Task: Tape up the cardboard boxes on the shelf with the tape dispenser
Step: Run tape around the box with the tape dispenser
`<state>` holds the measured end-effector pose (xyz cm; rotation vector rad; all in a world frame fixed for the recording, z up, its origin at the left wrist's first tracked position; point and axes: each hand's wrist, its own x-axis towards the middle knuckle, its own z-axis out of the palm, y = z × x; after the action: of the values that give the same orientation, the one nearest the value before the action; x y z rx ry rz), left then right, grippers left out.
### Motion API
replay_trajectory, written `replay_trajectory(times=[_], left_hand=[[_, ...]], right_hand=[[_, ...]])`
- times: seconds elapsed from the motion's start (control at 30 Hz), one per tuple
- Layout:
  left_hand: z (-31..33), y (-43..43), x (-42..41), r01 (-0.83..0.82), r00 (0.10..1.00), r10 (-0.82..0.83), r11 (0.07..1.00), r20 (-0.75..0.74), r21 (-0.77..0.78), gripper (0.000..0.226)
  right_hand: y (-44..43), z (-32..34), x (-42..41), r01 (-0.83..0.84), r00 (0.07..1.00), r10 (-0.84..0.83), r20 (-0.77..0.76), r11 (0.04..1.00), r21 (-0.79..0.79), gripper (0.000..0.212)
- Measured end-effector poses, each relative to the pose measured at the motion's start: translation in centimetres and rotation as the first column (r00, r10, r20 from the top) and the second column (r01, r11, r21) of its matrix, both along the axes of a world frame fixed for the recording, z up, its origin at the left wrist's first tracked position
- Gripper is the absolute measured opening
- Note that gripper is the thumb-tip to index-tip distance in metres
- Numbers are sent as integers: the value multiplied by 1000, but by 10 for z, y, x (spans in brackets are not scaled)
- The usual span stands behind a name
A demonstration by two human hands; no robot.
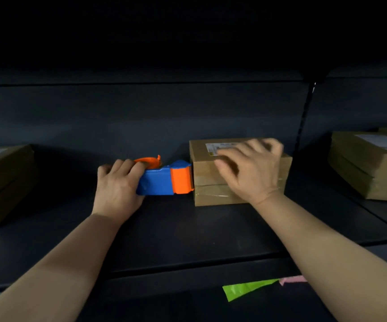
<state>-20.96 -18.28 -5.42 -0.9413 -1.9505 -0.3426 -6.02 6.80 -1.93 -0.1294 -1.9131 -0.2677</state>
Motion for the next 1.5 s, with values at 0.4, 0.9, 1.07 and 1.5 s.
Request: replay_trajectory(times=[0.4, 0.9, 1.07, 1.5], left_hand=[[2, 4, 3, 5, 1000, -5, 1000, 3, -23, 66], [3, 5, 6, 194, 976, -197, 980, -96, -42, 38], [2, -6, -3, 123, 991, -123, 992, -45, 4, 41], [2, -6, -2, 66, 998, -66, 998, -19, 3, 53]], right_hand=[[-18, 11, -5, 83, 996, -88, 0, 940, -331, 34], [-42, 23, 13, -30, 839, 212, 501, 938, -346, 41], [-32, 32, 31, -112, 783, 363, 504, 881, -460, 34], [-48, 44, 22, 279, 761, -95, 642, 941, -193, 42]])
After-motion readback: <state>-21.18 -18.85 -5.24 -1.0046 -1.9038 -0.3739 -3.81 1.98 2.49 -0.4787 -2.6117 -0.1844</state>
